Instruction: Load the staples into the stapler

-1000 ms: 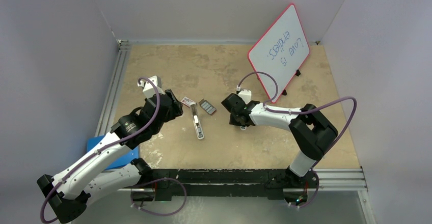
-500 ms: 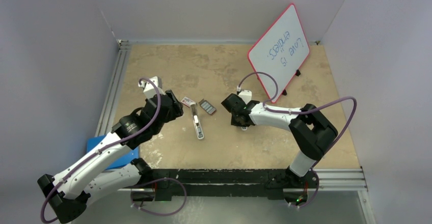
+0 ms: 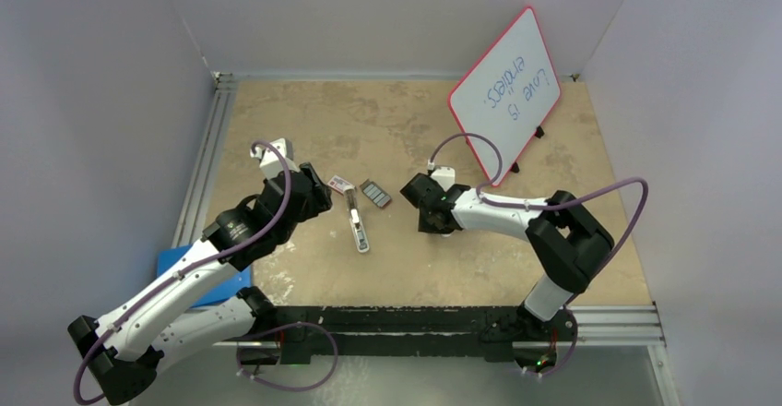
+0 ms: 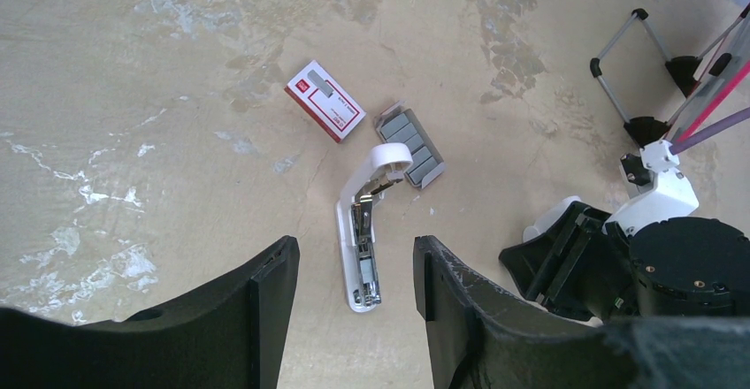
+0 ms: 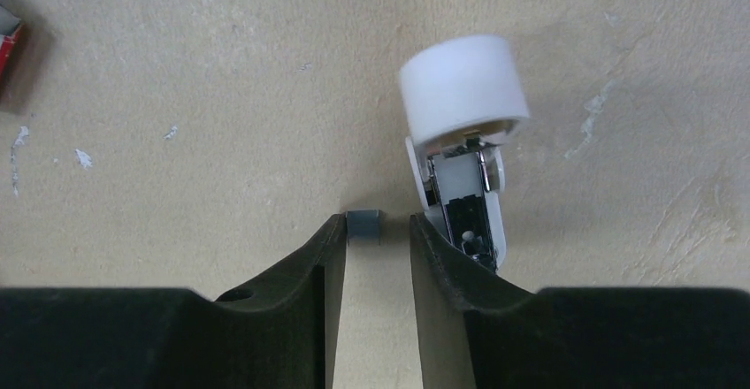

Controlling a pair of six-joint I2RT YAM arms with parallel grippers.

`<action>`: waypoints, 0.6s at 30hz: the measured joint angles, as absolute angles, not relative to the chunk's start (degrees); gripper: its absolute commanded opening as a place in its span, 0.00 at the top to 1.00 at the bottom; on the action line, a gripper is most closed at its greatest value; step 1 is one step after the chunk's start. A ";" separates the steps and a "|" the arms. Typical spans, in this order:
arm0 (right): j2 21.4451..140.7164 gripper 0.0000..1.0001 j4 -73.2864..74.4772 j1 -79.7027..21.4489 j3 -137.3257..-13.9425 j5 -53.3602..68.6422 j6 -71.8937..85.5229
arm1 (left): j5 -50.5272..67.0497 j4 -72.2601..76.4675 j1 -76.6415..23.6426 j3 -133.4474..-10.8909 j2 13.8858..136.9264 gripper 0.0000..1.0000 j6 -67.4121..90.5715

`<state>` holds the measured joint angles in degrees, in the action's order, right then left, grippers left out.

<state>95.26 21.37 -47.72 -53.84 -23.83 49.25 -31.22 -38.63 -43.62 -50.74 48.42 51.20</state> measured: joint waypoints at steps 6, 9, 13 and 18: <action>94.85 0.67 22.04 -47.72 -53.45 -23.79 49.89 | -31.05 -38.63 -43.62 -50.74 48.42 0.50 51.20; 94.80 0.67 21.67 -47.72 -53.39 -23.27 49.65 | -31.03 -38.63 -43.62 -50.74 48.42 0.50 51.20; 94.80 0.68 21.39 -47.72 -53.39 -22.87 49.04 | -31.03 -38.63 -43.62 -50.74 48.42 0.50 51.20; 94.80 0.72 21.06 -47.72 -53.39 -22.52 48.97 | -31.00 -38.63 -43.62 -50.74 48.42 0.49 51.18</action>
<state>94.80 21.06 -47.72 -53.39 -22.52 48.97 -31.00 -38.63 -43.62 -50.74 48.42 51.18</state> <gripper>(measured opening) 0.305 0.505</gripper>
